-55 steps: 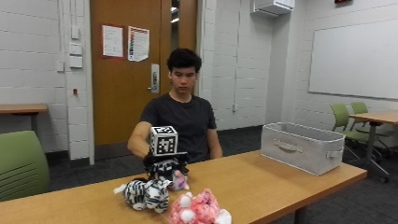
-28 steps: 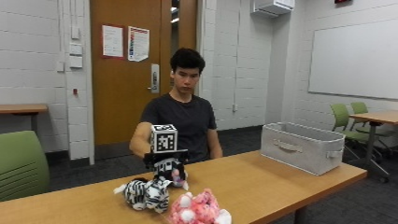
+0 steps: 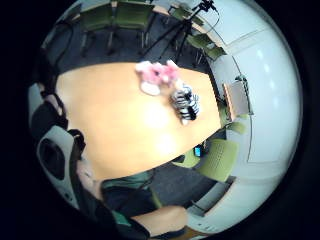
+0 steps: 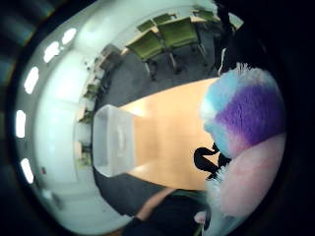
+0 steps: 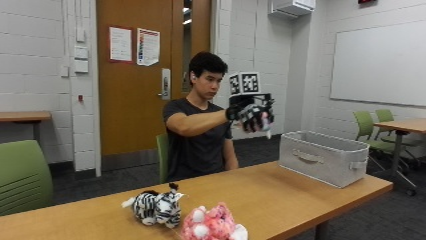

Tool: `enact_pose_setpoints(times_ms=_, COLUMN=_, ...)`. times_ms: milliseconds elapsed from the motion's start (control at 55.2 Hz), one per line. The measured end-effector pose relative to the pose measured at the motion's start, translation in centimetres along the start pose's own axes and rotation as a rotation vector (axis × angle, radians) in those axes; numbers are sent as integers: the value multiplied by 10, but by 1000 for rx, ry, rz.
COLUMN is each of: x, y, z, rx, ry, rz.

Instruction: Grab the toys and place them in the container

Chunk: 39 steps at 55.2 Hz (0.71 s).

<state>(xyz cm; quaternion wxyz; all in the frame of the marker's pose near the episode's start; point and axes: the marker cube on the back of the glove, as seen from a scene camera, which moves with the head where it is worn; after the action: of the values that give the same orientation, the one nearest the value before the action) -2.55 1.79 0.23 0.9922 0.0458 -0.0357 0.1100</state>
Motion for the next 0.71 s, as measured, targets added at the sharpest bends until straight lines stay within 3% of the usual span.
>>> enact_pose_setpoints(times_ms=127, x=-90, y=-17, z=-32, rx=33, ry=8, rz=-102)
enact_pose_setpoints(times_ms=399, x=-293, y=24, z=-46, rx=46, ry=3, rz=-311)
enact_pose_setpoints(times_ms=489, x=-318, y=30, z=-41, rx=-106, ry=-135, rz=-417)
enact_pose_setpoints(times_ms=562, x=-348, y=31, z=-20, rx=-6, ry=-45, rz=-376)
enact_pose_setpoints(times_ms=634, x=-373, y=45, z=-2, rx=-46, ry=-63, rz=-438)
enact_pose_setpoints(times_ms=707, x=-343, y=14, z=8, rx=-116, ry=-117, rz=-522)
